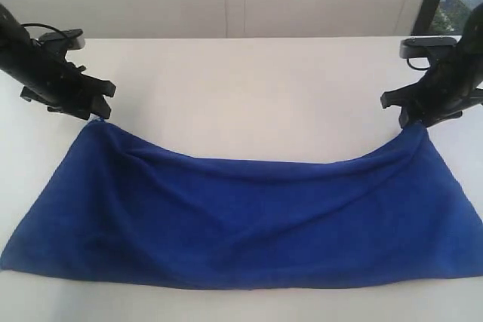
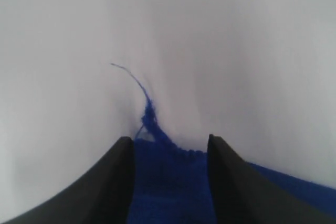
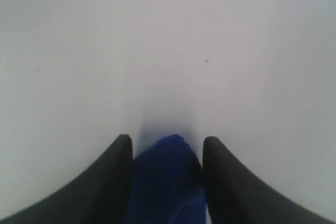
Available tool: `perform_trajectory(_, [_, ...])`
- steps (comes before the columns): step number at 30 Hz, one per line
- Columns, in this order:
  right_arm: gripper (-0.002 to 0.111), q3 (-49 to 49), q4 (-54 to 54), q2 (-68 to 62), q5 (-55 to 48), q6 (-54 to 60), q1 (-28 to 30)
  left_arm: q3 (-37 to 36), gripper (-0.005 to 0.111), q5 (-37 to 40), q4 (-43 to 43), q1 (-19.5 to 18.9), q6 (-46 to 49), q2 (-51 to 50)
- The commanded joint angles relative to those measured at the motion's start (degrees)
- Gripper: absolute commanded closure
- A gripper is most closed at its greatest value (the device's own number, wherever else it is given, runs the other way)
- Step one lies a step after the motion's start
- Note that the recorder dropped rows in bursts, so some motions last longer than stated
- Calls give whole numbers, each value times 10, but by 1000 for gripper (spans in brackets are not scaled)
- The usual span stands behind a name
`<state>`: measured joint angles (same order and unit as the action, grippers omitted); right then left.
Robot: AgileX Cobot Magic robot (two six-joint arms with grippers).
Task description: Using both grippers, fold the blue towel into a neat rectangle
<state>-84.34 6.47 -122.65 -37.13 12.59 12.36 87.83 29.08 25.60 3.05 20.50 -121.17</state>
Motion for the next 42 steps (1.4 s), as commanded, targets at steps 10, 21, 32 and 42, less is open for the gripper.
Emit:
perform_trajectory(10, [104, -3, 8, -21, 3, 28, 3, 2, 107, -7, -6, 0, 5, -24])
perform_trajectory(21, [108, -2, 16, 66, -12, 5, 3, 1, 107, 6, -5, 0, -1, 59])
perform_trajectory(32, [108, 114, 16, 268, 5, -12, 3, -72, 107, 39, -27, -1, -30, 220])
perform_trajectory(42, [108, 244, 15, 528, -12, -38, 3, -211, 107, 64, -29, -1, -43, 480])
